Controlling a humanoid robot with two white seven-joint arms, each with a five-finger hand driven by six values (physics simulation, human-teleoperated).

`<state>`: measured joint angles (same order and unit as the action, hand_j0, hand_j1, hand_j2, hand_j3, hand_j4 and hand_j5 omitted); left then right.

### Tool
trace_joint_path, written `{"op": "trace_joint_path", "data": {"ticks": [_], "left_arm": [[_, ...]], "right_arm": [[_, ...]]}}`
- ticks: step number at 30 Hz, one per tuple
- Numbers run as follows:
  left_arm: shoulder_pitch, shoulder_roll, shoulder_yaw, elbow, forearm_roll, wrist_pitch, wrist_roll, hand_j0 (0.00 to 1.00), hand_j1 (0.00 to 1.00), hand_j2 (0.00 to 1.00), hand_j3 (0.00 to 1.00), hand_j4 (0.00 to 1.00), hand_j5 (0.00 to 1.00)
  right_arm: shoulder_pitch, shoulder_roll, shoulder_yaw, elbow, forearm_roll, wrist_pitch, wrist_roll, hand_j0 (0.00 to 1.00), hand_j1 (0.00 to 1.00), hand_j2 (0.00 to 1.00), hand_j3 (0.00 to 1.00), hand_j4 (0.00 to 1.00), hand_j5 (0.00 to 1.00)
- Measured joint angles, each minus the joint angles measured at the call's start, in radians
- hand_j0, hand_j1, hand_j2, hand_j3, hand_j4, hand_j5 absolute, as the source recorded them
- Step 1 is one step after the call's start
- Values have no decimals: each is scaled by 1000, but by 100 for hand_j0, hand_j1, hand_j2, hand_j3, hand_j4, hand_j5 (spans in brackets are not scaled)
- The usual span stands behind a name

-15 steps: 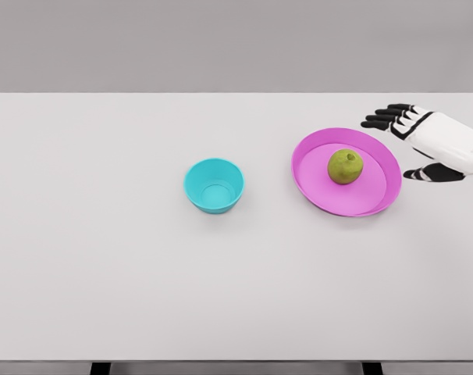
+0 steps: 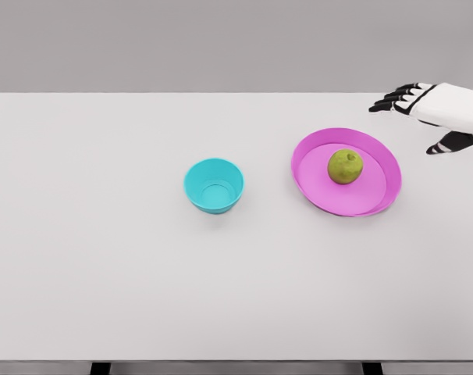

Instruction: Put the apple from the pink plate into the blue bowl with your right arm

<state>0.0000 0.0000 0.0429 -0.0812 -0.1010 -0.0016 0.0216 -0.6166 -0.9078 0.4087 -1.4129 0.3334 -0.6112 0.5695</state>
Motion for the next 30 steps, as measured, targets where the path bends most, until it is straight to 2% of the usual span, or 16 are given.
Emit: {"op": "trace_joint_path", "data": {"ticks": [5,10,13,17,30], "left_arm": [[0,0,0,0,0,0,0,100,100,100,100,100,100],[0,0,0,0,0,0,0,100,100,100,100,100,100],[0,0,0,0,0,0,0,100,100,100,100,100,100],[0,0,0,0,0,0,0,100,100,100,100,100,100],[0,0,0,0,0,0,0,100,100,100,100,100,100]], "right_arm": [[-107,86,171,117,3,-1,28,100,100,100,100,100,100],[-173,152,256,182,4,-2,39,100,100,100,100,100,100],[-184,176,298,215,5,-2,41,100,100,100,100,100,100],[-186,195,334,264,7,-2,42,100,100,100,100,100,100],[-201,227,367,341,14,-2,42,100,100,100,100,100,100]]}}
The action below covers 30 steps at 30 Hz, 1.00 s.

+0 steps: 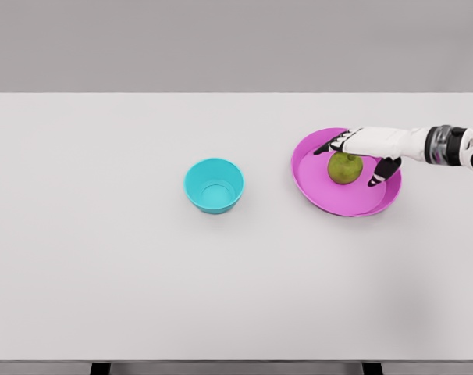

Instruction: Put the apple from the pink plate into the blue bowl with your right arm

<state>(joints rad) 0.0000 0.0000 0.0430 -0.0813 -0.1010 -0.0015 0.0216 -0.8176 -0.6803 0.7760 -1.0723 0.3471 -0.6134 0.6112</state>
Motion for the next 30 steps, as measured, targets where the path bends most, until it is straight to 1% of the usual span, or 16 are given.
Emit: {"op": "trace_joint_path", "data": {"ticks": [3,6,7,8,10,11,12,16,22,26,30], "left_arm": [[0,0,0,0,0,0,0,100,100,100,100,100,100],[0,0,0,0,0,0,0,100,100,100,100,100,100],[0,0,0,0,0,0,0,100,100,100,100,100,100],[0,0,0,0,0,0,0,100,100,100,100,100,100],[0,0,0,0,0,0,0,100,100,100,100,100,100],[0,0,0,0,0,0,0,100,100,100,100,100,100],[0,0,0,0,0,0,0,100,100,100,100,100,100],[0,0,0,0,0,0,0,100,100,100,100,100,100],[0,0,0,0,0,0,0,100,100,100,100,100,100],[0,0,0,0,0,0,0,100,100,100,100,100,100],[0,0,0,0,0,0,0,100,100,100,100,100,100]], "right_arm": [[-2,4,7,8,1,0,0,100,100,100,100,100,100],[0,4,11,12,2,0,0,80,80,80,80,80,80],[0,4,11,13,2,0,0,70,70,70,70,70,70],[0,5,12,14,2,0,0,62,62,62,62,62,62],[0,5,13,15,2,1,-1,53,53,53,53,53,53],[0,5,13,15,2,1,-1,46,46,46,46,46,46],[0,5,13,15,1,1,-1,43,43,43,43,43,43],[-5,5,12,14,5,1,0,39,39,39,39,39,39],[-25,1,5,-5,7,0,0,39,39,39,39,39,39],[-46,-6,1,-63,6,0,0,39,39,39,39,39,39],[-55,-4,0,-148,4,-1,-1,39,39,39,39,39,39]]}}
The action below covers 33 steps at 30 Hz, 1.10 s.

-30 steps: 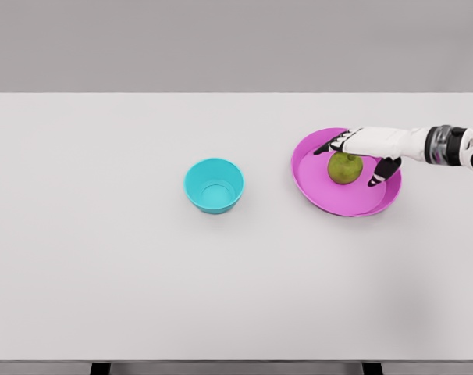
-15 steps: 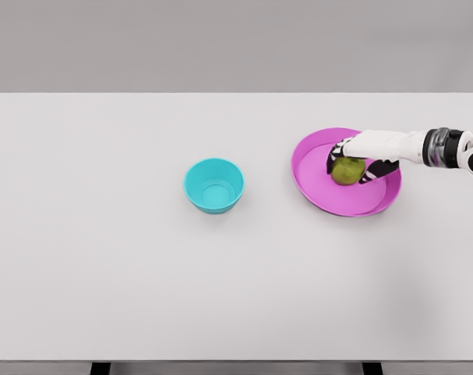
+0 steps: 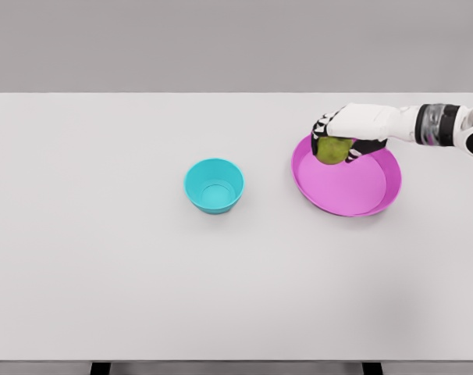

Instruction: Put the apple from the pink plate into the blue bowl with your right arm

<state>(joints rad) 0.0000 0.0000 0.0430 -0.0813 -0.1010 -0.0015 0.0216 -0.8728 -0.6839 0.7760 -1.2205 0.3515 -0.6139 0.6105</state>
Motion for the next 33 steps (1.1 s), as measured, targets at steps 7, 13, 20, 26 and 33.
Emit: {"op": "trace_joint_path", "data": {"ticks": [7,13,20,26,33], "left_arm": [[0,0,0,0,0,0,0,100,100,100,100,100,100],[0,0,0,0,0,0,0,100,100,100,100,100,100],[0,0,0,0,0,0,0,100,100,100,100,100,100],[0,0,0,0,0,0,0,100,100,100,100,100,100],[0,0,0,0,0,0,0,100,100,100,100,100,100]], "right_arm": [[-8,45,1,-112,1,0,0,39,39,39,39,39,39],[-9,149,2,-144,3,0,1,39,39,39,39,39,39],[-6,279,13,-141,43,0,1,40,40,40,40,40,40],[-8,341,45,-97,86,0,1,40,40,40,40,40,40],[-9,357,57,-70,94,0,1,100,100,100,100,100,100]]}}
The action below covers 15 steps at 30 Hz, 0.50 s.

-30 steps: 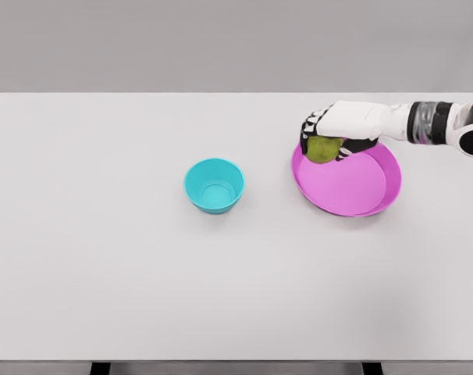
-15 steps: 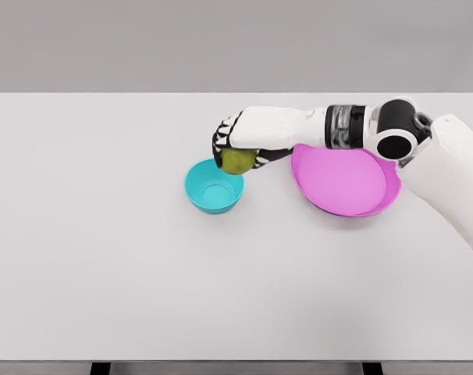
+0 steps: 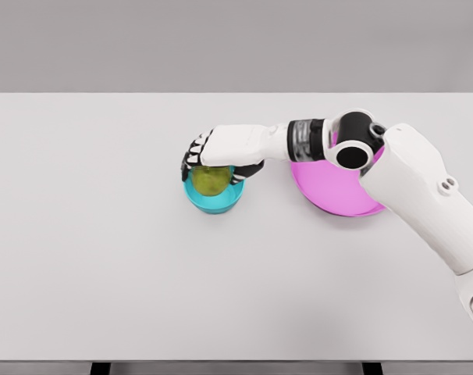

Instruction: Put the apple from the pink plate into the blue bowl with your right arm

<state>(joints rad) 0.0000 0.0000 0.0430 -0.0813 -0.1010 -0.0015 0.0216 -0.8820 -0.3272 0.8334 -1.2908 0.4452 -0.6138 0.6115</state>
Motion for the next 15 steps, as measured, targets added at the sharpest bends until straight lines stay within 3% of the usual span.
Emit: {"op": "trace_joint_path", "data": {"ticks": [4,8,13,15], "left_arm": [[0,0,0,0,0,0,0,100,100,100,100,100,100],[0,0,0,0,0,0,0,100,100,100,100,100,100],[0,0,0,0,0,0,0,100,100,100,100,100,100],[0,0,0,0,0,0,0,100,100,100,100,100,100]], "right_arm": [[-18,-6,-6,-15,2,0,0,100,100,100,100,100,100],[-6,-114,-105,-120,-3,0,0,100,100,100,100,100,100],[220,-357,-333,-206,-29,3,-1,100,100,100,100,100,100],[396,-355,-499,-220,-33,-4,1,100,100,100,100,100,100]]}}
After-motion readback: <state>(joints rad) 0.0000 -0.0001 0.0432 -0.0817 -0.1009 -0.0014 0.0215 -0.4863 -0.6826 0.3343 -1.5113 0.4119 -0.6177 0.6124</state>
